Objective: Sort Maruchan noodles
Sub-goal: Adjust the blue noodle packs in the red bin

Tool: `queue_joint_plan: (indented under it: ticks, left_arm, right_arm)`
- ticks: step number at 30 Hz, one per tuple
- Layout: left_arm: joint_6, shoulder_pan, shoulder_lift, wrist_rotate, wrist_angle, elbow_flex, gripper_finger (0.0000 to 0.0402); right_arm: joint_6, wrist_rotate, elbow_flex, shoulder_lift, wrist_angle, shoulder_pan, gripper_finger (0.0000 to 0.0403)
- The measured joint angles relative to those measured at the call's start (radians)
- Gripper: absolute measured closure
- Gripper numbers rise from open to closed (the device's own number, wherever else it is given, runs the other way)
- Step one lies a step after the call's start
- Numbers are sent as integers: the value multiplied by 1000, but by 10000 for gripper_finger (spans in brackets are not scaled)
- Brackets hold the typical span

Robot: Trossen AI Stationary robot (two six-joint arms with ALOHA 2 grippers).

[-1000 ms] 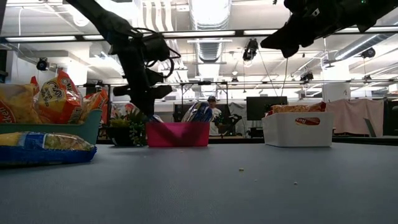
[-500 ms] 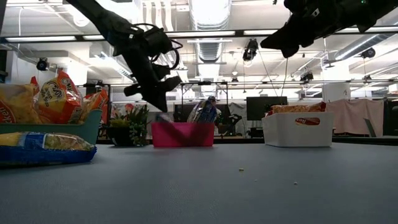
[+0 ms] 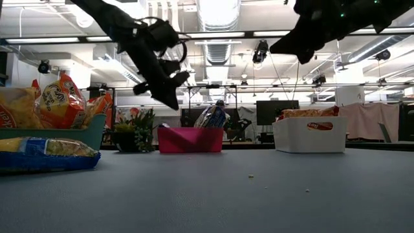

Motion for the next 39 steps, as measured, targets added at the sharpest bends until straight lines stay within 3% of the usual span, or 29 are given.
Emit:
queue_joint_plan:
  ticks: [4,7,13,20,26,32,39]
  left_arm:
    - [73,-61,-63,-1,0,0,402]
    - [120,-122,-125,-7,13,-6,402]
    - [181,-261,-253,-15,74,-53,402]
    - [237,-381,-352,-118,101,-113,402]
    - [252,-397,-391,-151,101,-147,402]
    - [267,-397,-406,-166,102,-174,402]
    - [273,-397,-402,-167,102,-184,402]
  right_arm:
    - [69,174,0,45,39,-13,385]
    - [102,196,0,119,159,-50,385]
    - [96,117,126,360,219,-143,385]
    - [40,88,356,644,223,-278,385]
    - [33,-125,474,826,309,-374,386]
    - [18,-207,551,972,360,-437,386]
    - [25,-247,639,1054,337,-445,386]
